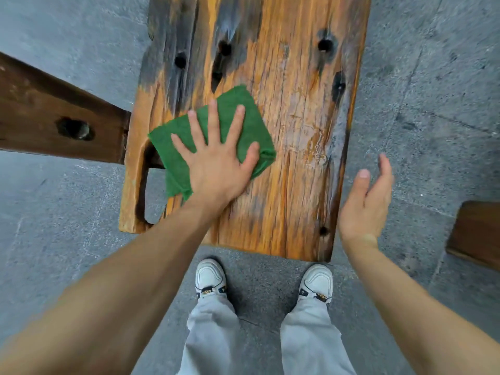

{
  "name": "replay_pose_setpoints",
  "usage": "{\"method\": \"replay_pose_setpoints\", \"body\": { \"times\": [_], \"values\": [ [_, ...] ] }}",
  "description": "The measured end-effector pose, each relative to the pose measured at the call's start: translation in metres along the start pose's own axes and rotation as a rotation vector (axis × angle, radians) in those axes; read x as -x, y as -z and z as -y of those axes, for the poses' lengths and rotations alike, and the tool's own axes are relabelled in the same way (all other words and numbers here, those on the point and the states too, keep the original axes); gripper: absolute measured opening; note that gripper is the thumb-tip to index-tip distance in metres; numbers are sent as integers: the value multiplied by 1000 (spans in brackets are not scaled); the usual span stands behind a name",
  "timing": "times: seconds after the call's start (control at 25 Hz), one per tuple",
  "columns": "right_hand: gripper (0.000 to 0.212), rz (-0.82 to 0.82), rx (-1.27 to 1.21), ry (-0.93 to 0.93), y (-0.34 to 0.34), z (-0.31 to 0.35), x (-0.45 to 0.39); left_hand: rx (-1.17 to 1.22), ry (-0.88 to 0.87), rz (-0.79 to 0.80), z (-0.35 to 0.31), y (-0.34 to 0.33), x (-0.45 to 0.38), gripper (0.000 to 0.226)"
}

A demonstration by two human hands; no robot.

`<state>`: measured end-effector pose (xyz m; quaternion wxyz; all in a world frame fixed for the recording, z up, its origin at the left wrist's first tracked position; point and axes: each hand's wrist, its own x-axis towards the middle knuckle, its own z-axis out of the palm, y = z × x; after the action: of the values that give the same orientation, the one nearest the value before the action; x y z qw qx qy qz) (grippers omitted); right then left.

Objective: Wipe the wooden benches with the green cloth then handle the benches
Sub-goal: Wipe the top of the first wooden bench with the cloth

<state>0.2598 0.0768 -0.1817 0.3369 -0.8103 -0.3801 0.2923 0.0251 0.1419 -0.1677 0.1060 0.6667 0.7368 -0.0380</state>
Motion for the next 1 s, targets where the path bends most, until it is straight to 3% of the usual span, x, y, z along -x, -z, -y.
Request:
{"method": "replay_pose_setpoints", "body": {
  "times": [0.12, 0.24, 0.32, 0.4, 0.48, 0.52, 0.6, 0.68, 0.76, 0.84, 0.92, 1.0],
  "values": [
    [58, -73, -61, -85, 10, -9, -18, -31, -388, 36, -87, -8, 20, 70],
    [57, -33, -16, -72, 19, -6, -23, -66, -713, 74, -58, -23, 102, 69],
    [56, 34, 30, -44, 18, 1, -18, -104, -601, 69, 13, -15, 119, 68],
    [60, 96, 83, 12, 14, 1, -13, -31, -226, 65, 49, -7, 81, 68],
    [64, 148, 160, 140, 6, 4, -1, 27, 76, 28, 26, 5, 17, 69],
    [66, 152, 218, 227, 4, 3, 6, 17, 95, -3, -3, 5, -12, 69],
    [69, 143, 363, 452, 3, 1, 23, -32, -103, 24, -73, 4, -45, 68],
    [66, 192, 435, 742, 5, -9, 48, -108, -490, 71, -109, 2, -37, 66],
    [64, 326, 461, 967, 11, -22, 75, -184, -865, 79, -80, -3, -8, 63],
    [66, 484, 498, 1108, 20, -29, 96, -217, -1037, 90, -4, -2, 25, 64],
    [66, 554, 563, 1152, 25, -28, 108, -235, -957, 89, 61, 6, 15, 64],
    [60, 550, 604, 1114, 25, -23, 104, -167, -569, 54, 63, 15, -37, 64]
  ]
}}
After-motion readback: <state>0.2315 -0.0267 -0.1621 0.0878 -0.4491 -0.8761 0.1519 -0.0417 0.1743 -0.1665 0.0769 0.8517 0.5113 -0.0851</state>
